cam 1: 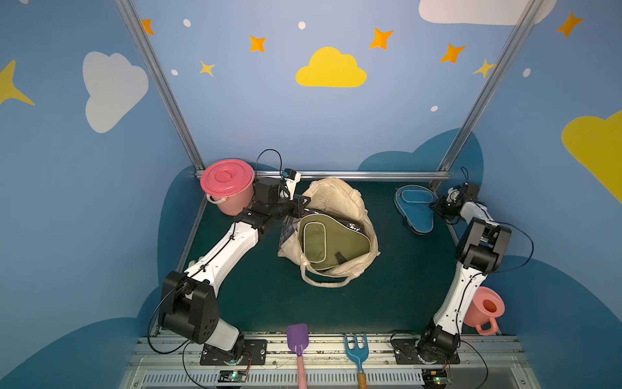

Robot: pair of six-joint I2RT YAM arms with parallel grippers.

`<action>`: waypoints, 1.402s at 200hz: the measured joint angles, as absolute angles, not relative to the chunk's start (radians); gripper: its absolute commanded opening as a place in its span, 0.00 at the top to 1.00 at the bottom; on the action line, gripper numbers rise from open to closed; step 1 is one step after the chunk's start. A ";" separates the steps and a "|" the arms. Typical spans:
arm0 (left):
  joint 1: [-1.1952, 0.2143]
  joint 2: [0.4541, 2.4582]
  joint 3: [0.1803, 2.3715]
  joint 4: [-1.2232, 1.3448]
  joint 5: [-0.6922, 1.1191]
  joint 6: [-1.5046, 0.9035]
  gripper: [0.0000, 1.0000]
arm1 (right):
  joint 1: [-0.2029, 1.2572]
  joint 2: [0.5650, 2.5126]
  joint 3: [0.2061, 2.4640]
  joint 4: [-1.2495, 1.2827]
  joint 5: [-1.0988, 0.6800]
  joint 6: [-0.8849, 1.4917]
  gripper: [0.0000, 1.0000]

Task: Remove the ping pong set from the canvas bag
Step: Place the ping pong set at the corner of the board, then pick up the ping pong set from the canvas bag.

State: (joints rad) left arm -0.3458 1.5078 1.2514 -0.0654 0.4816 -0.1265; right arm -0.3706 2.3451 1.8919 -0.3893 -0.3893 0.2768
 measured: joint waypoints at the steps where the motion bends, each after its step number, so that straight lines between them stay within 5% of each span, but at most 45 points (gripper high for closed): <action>1: -0.346 1.508 1.251 -0.066 0.482 -0.126 0.96 | -0.370 2.345 1.893 -0.390 -0.389 0.274 0.58; 72: -0.349 1.508 1.259 -0.078 0.480 -0.115 0.97 | -0.364 2.310 1.864 -0.388 -0.375 0.229 0.15; 182: -0.355 1.480 1.260 -0.110 0.461 -0.078 0.96 | -0.220 1.768 1.344 -0.316 -0.360 0.124 0.08; 280: -0.356 1.455 1.258 -0.130 0.458 -0.060 0.97 | 0.116 1.250 1.296 -0.448 -0.390 -0.006 0.05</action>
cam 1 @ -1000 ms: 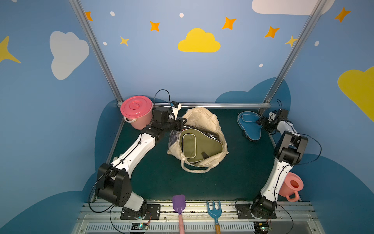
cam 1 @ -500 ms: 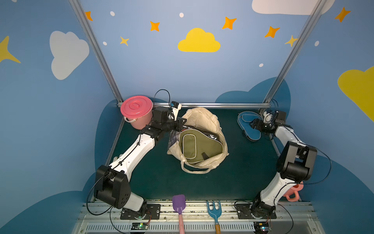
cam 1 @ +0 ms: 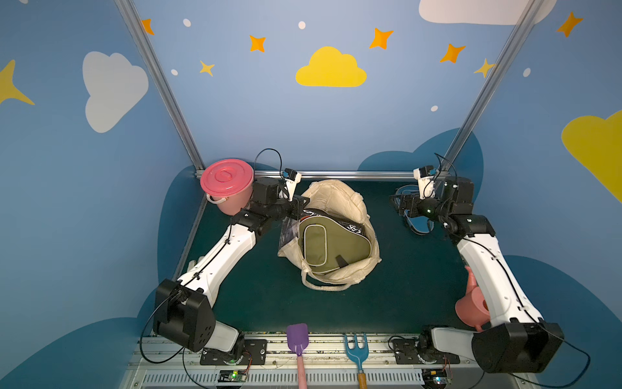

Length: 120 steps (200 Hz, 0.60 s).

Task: Remove the ping pong set from the canvas bag
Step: Pick up the ping pong set from the canvas bag.

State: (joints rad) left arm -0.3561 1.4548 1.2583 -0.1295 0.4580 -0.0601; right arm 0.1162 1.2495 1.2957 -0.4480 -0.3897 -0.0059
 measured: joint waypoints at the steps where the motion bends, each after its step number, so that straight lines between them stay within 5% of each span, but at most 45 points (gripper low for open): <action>1: -0.356 1.455 1.258 -0.130 0.458 -0.060 0.97 | 0.121 1.246 1.297 -0.450 -0.389 -0.009 0.05; 120: -0.367 1.437 1.259 -0.154 0.429 -0.030 0.96 | 0.604 1.164 1.358 -0.628 -0.437 -0.136 0.03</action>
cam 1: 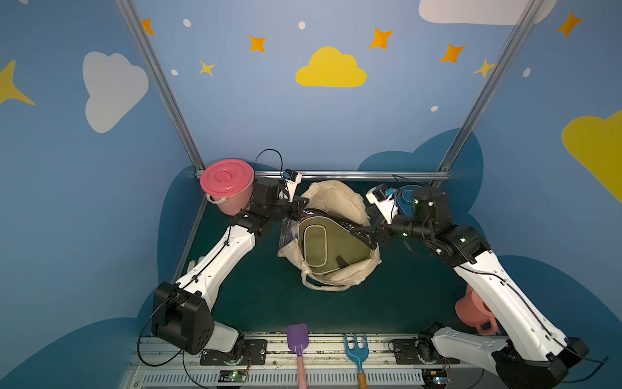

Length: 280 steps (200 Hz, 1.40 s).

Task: Remove the ping pong set from the canvas bag
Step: Pick up the ping pong set from the canvas bag.

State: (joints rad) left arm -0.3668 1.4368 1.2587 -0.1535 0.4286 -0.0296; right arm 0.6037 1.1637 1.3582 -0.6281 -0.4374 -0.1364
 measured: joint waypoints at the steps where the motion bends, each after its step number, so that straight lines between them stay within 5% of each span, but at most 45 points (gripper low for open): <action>1: -0.367 1.436 1.259 -0.154 0.429 -0.030 0.96 | 0.611 1.166 1.357 -0.628 -0.437 -0.136 0.03; 110: -0.374 1.378 1.192 -0.117 0.448 -0.036 0.95 | 0.743 1.430 1.281 -0.590 -0.449 -0.144 0.03; 186: -0.379 1.377 1.151 -0.047 0.466 -0.067 0.96 | 0.669 1.570 1.360 -0.578 -0.295 -0.140 0.03; 280: -0.385 1.378 1.147 -0.040 0.474 -0.067 0.96 | 0.605 1.685 1.411 -0.615 -0.344 -0.161 0.03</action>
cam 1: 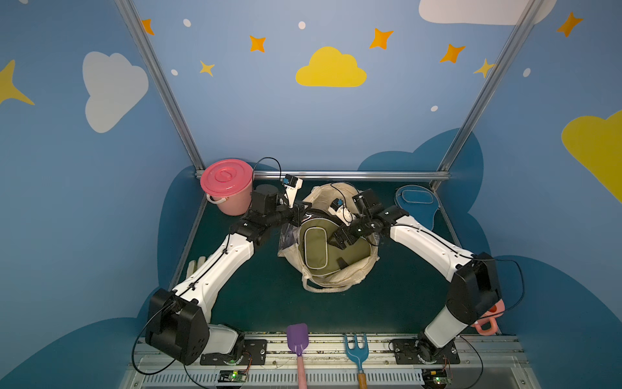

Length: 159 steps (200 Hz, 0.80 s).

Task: Remove the ping pong set from the canvas bag
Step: Pick up the ping pong set from the canvas bag.

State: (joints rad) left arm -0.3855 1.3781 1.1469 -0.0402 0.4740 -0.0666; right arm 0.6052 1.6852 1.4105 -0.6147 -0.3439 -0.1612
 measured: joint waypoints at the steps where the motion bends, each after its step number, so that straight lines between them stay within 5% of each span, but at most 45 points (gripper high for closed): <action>1: -0.385 1.378 1.147 -0.040 0.474 -0.067 0.96 | 0.605 1.687 1.412 -0.616 -0.345 -0.162 0.03; 59: -0.386 1.378 1.146 -0.041 0.482 -0.066 0.96 | 0.593 1.733 1.457 -0.649 -0.412 -0.189 0.11; 84: -0.387 1.378 1.145 -0.042 0.486 -0.065 0.96 | 0.585 1.738 1.461 -0.671 -0.441 -0.221 0.32; 109: -0.388 1.378 1.145 -0.043 0.490 -0.065 0.96 | 0.580 1.739 1.469 -0.689 -0.448 -0.241 0.76; 127: -0.390 1.378 1.144 -0.042 0.492 -0.064 0.96 | 0.577 1.739 1.474 -0.709 -0.451 -0.248 0.98; 159: -0.390 1.378 1.143 -0.043 0.490 -0.064 0.96 | 0.581 1.727 1.485 -0.738 -0.455 -0.252 1.00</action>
State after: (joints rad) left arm -0.3897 1.3785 1.1435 -0.0425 0.4896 -0.0639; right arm 0.5808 1.7271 1.4849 -0.7383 -0.4545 -0.2523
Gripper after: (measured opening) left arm 0.050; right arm 0.059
